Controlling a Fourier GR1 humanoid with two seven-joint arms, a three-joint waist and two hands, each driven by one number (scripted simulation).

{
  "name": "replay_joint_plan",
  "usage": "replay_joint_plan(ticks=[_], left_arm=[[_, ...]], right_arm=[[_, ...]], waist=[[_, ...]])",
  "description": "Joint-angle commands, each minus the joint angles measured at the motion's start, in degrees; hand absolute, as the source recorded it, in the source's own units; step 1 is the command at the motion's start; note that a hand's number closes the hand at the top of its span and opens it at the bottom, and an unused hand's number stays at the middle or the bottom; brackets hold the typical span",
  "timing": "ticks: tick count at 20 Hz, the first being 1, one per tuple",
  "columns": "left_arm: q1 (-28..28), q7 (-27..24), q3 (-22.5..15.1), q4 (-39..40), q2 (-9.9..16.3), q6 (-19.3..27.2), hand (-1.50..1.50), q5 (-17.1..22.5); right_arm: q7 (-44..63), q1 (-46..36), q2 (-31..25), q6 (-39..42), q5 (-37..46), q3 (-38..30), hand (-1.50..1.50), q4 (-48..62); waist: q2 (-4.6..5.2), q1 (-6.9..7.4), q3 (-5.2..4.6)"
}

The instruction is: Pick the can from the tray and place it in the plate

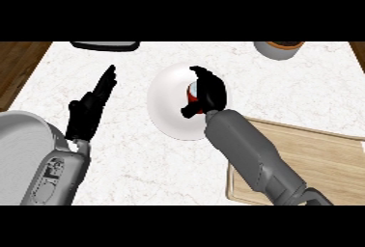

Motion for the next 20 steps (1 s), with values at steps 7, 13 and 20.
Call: replay_joint_plan(ticks=[7,13,20], left_arm=[[0.96,1.67,1.7,-1.28,0.79,-0.1,0.0,0.66],[-0.63,1.29,3.56,1.77,0.92,1.23,0.0,-0.19],[5.83,-1.65,3.8,-2.04,1.35,0.13,0.0,-0.26]], right_arm=[[-14.78,0.66,0.0,-12.58,-15.56,-7.84,-1.5,-4.94],[-22.32,10.3,-0.31,-19.13,-18.84,-12.22,-1.5,-10.52],[-23.73,22.2,-11.34,-9.29,-23.07,-16.47,-1.5,-25.27]], waist=[[-0.76,-2.16,0.04],[-1.27,-5.5,-0.02],[-1.56,-5.69,-0.04]])
